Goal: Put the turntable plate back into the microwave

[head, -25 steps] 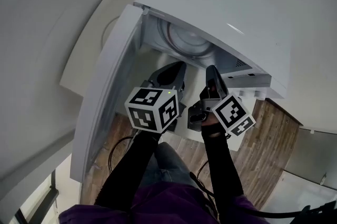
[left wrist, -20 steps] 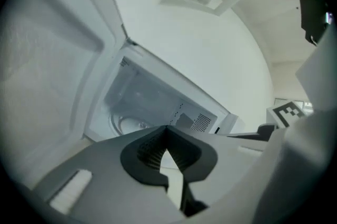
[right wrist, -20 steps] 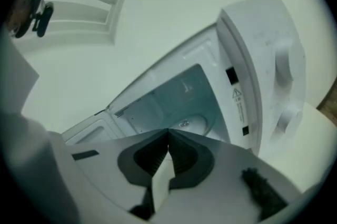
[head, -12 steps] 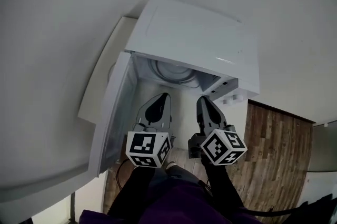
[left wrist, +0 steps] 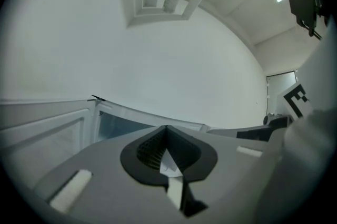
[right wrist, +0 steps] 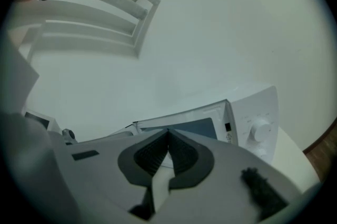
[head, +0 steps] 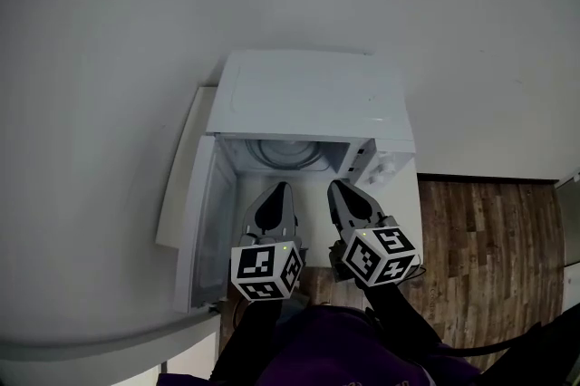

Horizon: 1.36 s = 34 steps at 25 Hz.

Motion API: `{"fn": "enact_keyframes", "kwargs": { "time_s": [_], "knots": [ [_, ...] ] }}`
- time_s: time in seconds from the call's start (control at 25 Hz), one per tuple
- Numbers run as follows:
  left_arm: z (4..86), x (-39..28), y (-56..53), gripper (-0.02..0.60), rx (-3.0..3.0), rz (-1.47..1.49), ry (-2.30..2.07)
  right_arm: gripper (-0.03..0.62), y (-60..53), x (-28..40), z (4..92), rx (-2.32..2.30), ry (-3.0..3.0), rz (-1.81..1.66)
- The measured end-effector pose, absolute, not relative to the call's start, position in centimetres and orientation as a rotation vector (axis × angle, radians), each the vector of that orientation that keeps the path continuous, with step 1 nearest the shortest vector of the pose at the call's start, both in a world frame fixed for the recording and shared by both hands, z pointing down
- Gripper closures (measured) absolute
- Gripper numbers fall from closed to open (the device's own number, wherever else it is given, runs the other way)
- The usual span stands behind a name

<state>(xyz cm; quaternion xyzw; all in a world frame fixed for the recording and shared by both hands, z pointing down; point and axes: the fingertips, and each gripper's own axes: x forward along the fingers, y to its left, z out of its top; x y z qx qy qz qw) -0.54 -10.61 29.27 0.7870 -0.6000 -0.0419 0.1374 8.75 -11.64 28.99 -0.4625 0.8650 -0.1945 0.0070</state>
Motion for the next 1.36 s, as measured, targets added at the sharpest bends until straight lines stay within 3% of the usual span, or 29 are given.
{"fn": "enact_keyframes", "kwargs": {
  "time_s": [1.36],
  "knots": [
    [28.9, 1.1, -9.4, 0.577, 2.306, -0.019, -1.764, 0.586, -10.2, 8.9, 27.6, -1.444, 2.736, -0.476]
  ]
}}
